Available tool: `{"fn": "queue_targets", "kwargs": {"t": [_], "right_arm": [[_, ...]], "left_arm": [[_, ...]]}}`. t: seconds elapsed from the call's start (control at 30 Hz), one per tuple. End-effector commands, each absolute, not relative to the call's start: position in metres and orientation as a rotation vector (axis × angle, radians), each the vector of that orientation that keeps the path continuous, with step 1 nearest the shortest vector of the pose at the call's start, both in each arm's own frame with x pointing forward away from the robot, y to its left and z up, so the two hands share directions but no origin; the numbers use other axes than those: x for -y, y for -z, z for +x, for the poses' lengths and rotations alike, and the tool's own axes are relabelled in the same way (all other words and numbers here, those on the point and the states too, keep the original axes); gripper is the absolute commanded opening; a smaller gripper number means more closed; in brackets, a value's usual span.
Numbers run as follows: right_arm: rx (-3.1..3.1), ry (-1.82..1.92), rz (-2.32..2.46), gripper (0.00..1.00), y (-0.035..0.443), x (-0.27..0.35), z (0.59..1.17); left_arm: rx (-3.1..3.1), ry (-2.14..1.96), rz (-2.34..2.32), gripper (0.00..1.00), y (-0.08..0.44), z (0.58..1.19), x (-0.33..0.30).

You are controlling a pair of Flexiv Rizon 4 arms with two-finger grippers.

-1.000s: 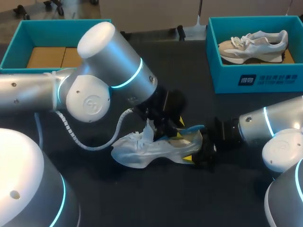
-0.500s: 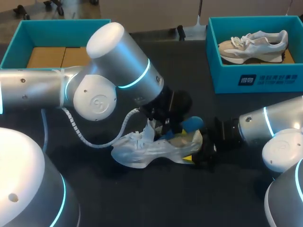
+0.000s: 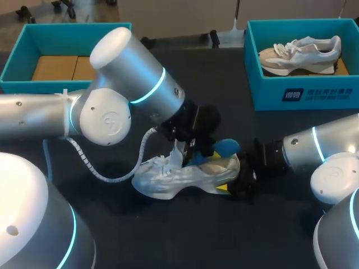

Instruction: Take the shoe out of the shoebox, open the shoe tongue, remove and reinsert the insole, then place the shoe into the shoebox

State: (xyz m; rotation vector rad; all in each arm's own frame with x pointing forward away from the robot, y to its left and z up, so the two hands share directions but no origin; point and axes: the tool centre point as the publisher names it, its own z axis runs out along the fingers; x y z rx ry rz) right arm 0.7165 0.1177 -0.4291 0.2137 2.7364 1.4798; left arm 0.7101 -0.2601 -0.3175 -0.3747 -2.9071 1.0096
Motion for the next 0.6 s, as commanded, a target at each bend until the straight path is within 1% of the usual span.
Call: {"fn": "queue_targets", "kwargs": {"t": [0.03,0.27,0.6], "right_arm": [[-2.738,-1.475,0.215,0.0,0.432,-0.12,0.717],[-2.738,-1.475,0.215,0.0,0.432,-0.12,0.717],[-2.738,-1.475,0.215,0.0,0.432,-0.12,0.717]], "left_arm": [[2.933,-1.06,-0.399,0.0,0.291,0.701,0.259],[2.977,-1.217,-0.44,0.0,0.239,0.698,0.277],[2.965,-1.409,-0.392,0.0,0.161,0.712,0.297]]}}
